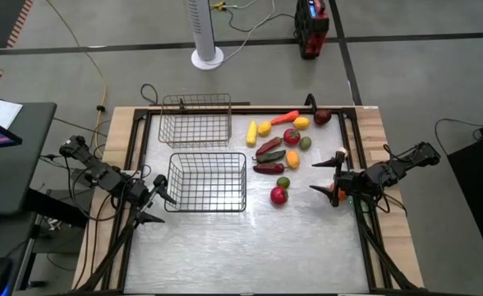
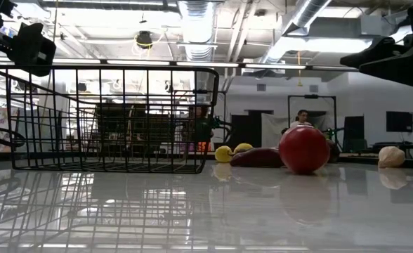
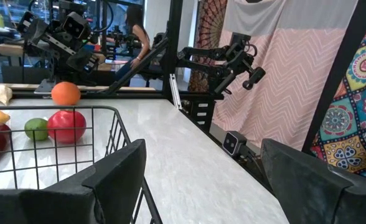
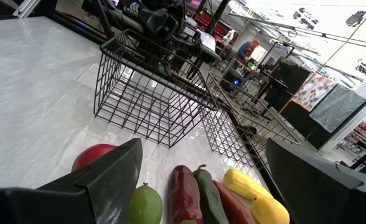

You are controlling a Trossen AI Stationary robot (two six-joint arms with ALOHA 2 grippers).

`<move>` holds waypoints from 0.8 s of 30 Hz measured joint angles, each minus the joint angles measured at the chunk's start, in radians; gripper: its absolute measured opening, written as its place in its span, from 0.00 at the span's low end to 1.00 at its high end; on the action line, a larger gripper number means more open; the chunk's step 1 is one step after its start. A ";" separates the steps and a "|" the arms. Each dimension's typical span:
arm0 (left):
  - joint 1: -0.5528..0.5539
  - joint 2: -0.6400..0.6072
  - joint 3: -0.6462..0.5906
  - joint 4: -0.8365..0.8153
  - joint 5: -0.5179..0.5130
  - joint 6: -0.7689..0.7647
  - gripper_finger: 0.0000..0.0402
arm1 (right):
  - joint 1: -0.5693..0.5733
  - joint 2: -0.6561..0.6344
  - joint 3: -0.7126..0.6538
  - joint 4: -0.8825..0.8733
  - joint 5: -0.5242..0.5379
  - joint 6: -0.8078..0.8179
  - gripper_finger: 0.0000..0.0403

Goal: Sort produce into baskets

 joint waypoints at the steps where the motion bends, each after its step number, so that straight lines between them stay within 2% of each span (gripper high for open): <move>1: 0.000 0.000 0.000 0.000 0.000 0.000 0.76 | 0.000 0.000 0.000 0.000 0.000 0.000 0.91; 19: 0.000 0.000 0.000 0.001 -0.001 -0.003 0.76 | 0.000 0.000 0.000 0.000 0.000 0.000 0.91; 24: 0.000 -0.001 0.000 0.036 -0.034 0.044 0.76 | 0.000 0.000 0.000 0.000 0.000 0.000 0.91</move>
